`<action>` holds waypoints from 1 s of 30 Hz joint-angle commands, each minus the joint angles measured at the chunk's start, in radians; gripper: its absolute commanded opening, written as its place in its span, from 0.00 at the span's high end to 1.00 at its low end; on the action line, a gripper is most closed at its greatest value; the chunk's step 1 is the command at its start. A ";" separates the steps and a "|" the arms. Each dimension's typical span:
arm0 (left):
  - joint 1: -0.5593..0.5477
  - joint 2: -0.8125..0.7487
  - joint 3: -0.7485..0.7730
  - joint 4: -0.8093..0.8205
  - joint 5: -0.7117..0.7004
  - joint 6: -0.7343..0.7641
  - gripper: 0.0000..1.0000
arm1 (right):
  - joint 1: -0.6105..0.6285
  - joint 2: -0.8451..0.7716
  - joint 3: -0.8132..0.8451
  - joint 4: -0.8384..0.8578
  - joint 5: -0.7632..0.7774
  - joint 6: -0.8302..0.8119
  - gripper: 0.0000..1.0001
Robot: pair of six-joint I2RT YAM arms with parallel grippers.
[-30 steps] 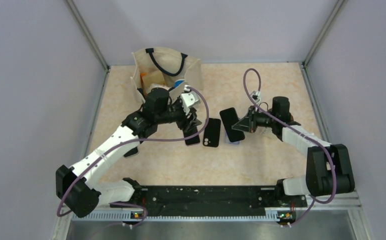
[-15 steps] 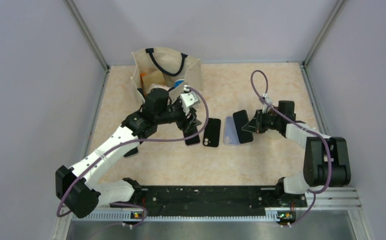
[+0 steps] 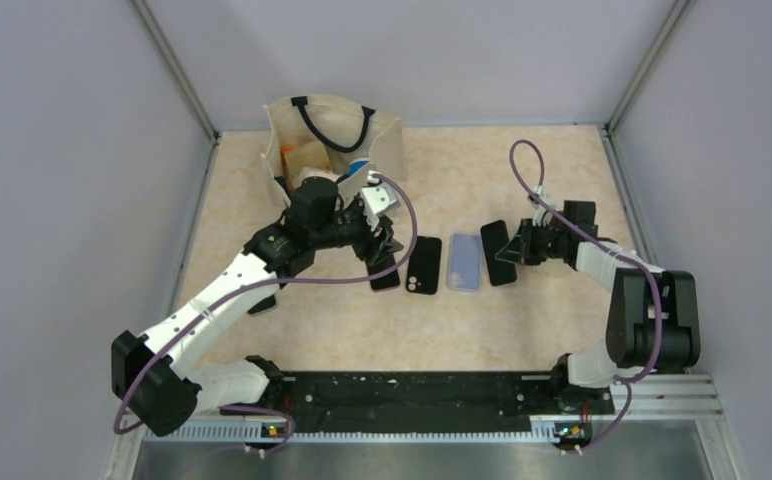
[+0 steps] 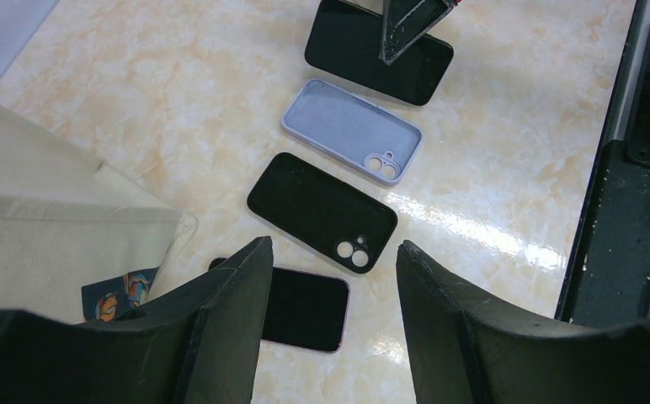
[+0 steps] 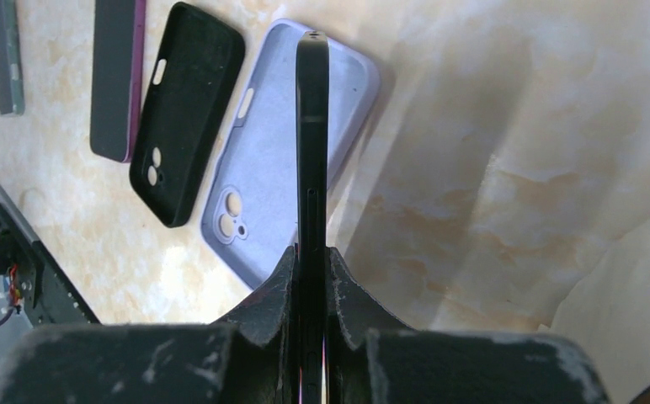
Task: Take the phone out of the phone case
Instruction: Place the phone at the center of the board.
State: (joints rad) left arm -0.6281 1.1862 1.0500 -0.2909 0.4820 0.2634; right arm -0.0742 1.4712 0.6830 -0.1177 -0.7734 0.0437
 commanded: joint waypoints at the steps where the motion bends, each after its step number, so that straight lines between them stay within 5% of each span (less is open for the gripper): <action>1: 0.003 -0.031 -0.009 0.046 0.017 -0.013 0.39 | -0.010 0.013 0.056 -0.003 0.063 -0.012 1.00; 19: 0.003 0.008 0.013 0.045 0.033 -0.026 0.40 | 0.004 0.104 0.088 -0.050 0.168 0.043 0.99; 30: 0.004 0.010 0.018 0.044 0.040 -0.029 0.40 | 0.048 0.089 0.107 -0.090 0.281 0.007 0.74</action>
State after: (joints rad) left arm -0.6281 1.1954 1.0500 -0.2909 0.5060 0.2516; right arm -0.0414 1.5482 0.7612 -0.1791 -0.5636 0.0723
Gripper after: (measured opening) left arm 0.604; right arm 0.243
